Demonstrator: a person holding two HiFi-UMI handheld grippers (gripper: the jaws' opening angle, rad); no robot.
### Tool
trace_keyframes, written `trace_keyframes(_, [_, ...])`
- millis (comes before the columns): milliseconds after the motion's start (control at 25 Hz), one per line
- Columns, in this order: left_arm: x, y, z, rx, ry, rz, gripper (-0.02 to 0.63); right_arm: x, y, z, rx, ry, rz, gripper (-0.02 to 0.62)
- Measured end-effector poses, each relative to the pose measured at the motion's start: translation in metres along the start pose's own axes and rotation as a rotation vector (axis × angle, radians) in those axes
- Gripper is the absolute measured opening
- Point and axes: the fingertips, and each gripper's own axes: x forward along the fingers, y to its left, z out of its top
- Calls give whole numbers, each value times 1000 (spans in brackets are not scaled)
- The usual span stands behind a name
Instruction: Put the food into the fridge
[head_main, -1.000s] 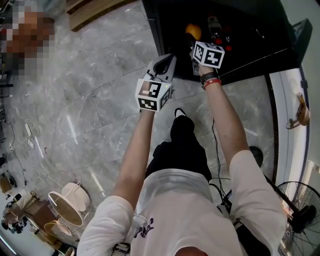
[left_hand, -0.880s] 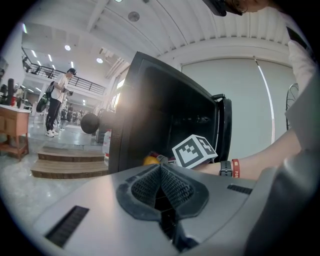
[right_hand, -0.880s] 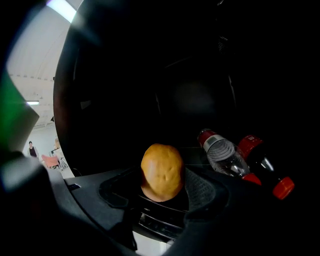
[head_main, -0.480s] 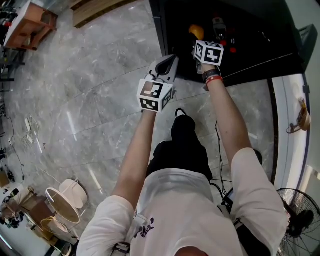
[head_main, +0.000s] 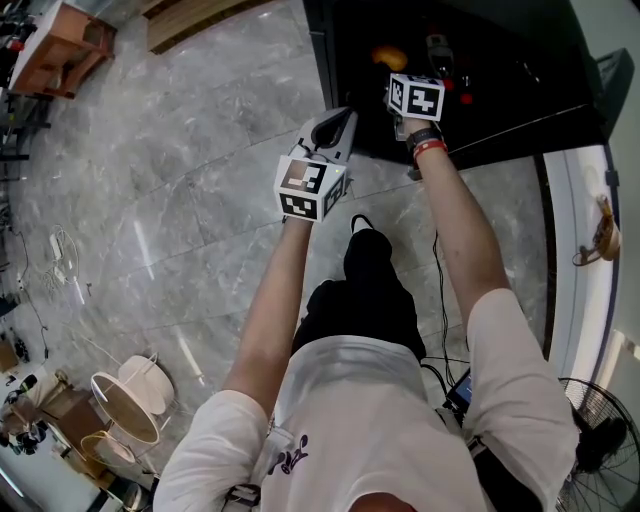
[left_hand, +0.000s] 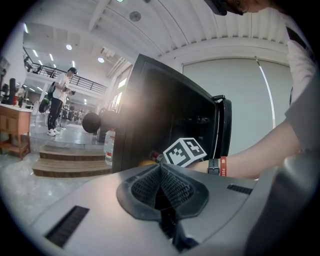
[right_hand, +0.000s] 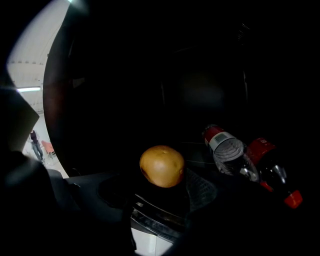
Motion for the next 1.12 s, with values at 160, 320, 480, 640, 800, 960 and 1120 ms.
trace_keyframes(160, [-4,1,3,5,-2,2,18,-5,0,1,4,1,-13,310])
trace_keyframes(320, [-6,1,3,2,0,3,18,-9,-1,0,0,-1,-23,322])
trace_keyframes(480, [-12,-6,8,-5,5,-5,18,-20,-2,2,-10,2,-33,331])
trace_keyframes(640, [-21,-12,17,-21,16,-16,18,-38,3,5,-1,4,-40,330])
trace_keyframes(800, [-30,-22,28,-34,24,-32,18,-60,5,11,0,3,-59,322])
trace_keyframes(960, [-41,-28,38,-42,31,-45,18,-84,8,17,1,2,-74,319])
trace_keyframes(1120, [-57,-36,46,-51,42,-53,18,-110,12,21,13,1,-86,305])
